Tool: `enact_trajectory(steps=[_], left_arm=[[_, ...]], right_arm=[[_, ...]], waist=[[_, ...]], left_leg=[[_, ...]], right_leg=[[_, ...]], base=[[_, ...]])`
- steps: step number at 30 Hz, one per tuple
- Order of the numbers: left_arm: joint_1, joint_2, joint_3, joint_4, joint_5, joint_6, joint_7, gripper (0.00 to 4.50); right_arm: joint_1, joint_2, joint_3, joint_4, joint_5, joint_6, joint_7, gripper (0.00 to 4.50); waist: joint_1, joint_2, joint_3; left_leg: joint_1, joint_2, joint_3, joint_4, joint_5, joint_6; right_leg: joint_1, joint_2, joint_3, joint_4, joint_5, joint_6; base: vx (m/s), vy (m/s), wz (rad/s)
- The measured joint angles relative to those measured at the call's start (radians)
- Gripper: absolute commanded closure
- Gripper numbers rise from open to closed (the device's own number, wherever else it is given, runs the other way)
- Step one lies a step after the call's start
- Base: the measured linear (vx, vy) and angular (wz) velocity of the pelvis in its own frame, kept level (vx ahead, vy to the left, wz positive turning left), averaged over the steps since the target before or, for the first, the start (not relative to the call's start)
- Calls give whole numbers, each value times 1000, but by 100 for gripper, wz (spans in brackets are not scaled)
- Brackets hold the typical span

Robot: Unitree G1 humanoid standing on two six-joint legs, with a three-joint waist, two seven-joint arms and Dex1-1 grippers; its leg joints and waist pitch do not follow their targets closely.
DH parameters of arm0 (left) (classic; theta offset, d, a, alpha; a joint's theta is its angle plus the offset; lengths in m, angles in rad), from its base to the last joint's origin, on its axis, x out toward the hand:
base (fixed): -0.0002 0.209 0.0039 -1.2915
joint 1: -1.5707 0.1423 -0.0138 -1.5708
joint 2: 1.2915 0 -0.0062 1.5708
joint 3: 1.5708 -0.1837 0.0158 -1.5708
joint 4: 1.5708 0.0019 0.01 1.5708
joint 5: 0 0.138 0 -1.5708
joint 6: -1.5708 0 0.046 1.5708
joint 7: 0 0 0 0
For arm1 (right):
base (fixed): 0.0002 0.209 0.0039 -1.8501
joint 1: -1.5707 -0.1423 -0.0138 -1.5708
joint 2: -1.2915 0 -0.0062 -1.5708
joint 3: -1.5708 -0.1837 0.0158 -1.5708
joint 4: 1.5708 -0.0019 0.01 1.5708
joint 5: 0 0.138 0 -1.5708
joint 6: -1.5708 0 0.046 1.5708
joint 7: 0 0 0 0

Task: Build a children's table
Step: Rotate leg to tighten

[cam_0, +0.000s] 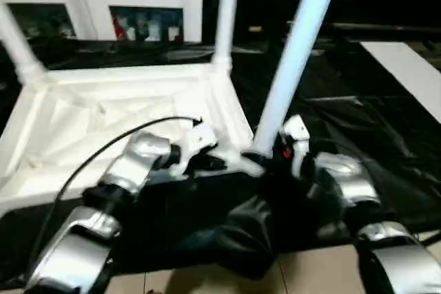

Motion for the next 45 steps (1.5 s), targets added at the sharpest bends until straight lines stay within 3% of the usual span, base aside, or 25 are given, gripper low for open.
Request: enact_trajectory(steps=[5, 12, 14, 15, 18, 22, 25, 29, 34, 43, 45], left_arm=[[-83, -131, 25, 132, 18, 50, 246, 450], [-116, -182, 28, 187, 29, 53, 327, 450], [-118, -183, 28, 192, 30, 48, 327, 450], [-119, -183, 28, 194, 31, 47, 327, 450], [-121, -172, 27, 195, 32, 36, 320, 450], [-117, -147, 33, 192, 29, 30, 315, 450], [-95, -123, 32, 157, 30, 26, 287, 450], [-66, -81, 25, 110, 28, 9, 215, 450], [-6, -2, 11, 25, 4, -30, 45, 450], [57, 64, -13, -85, -38, -32, -142, 450], [58, 66, -13, -87, -39, -32, -146, 450]], right_arm=[[-55, 91, -79, 64, 8, 3, -433, 185], [-89, 142, -90, 112, -3, -41, -642, 185], [-89, 141, -100, 122, -2, -54, -621, 185], [-89, 141, -105, 125, -1, -59, -610, 129], [-70, 131, -114, 122, 3, -86, -499, 109], [-48, 114, -109, 107, 19, -114, -395, 72], [-46, 68, -70, 93, 6, -120, -292, 54], [-32, 6, -11, 43, -37, -139, -130, 54], [25, -64, 21, -39, -22, -113, 127, 54], [35, -75, 71, -74, -1, -36, 315, 54], [35, -79, 70, -74, -1, -25, 330, 87]], waist=[[-1, 1, 0], [2, 2, -1], [2, 2, -1], [3, 2, -1], [4, 1, 0], [-8, 0, 0], [-11, 0, 1], [-8, 0, 0], [-3, 0, 0], [10, 4, 2], [10, 4, 2]], left_leg=[[-1, -2, 0, -1, 0, 0], [-1, -2, 1, -4, -1, 1], [-2, -2, 1, -3, -1, 1], [-2, -2, 1, -3, -1, 1], [-3, -1, 1, -3, -1, 1], [-5, -1, 0, -3, 0, 2], [-5, 1, 0, -3, -1, 1], [-5, 2, 0, -4, 0, 2], [-4, 2, 0, -4, 2, 6], [-2, 2, 1, -3, -1, 1], [-2, 2, 1, -3, -1, 1]], right_leg=[[0, 0, 2, -2, 0, 0], [0, 0, 0, -3, 0, 2], [0, -1, 0, -4, 0, 2], [0, -1, 0, -4, 0, 2], [-1, -1, -1, -4, 0, 2], [-1, 0, -1, -1, 0, 2], [-1, 0, -1, -1, 0, 2], [-1, 1, -3, -2, -1, 2], [-1, 1, -3, -2, -1, 2], [-1, 0, -2, -2, -1, 1], [-1, 0, -2, -2, -1, 1]], base=[[0, 0, 0], [0, 0, 0], [0, 0, 0], [0, 0, 0], [0, 0, 0], [0, 0, 0], [0, 0, 0], [0, 0, 0], [0, 0, 0], [0, 0, 0], [0, 0, 0]])
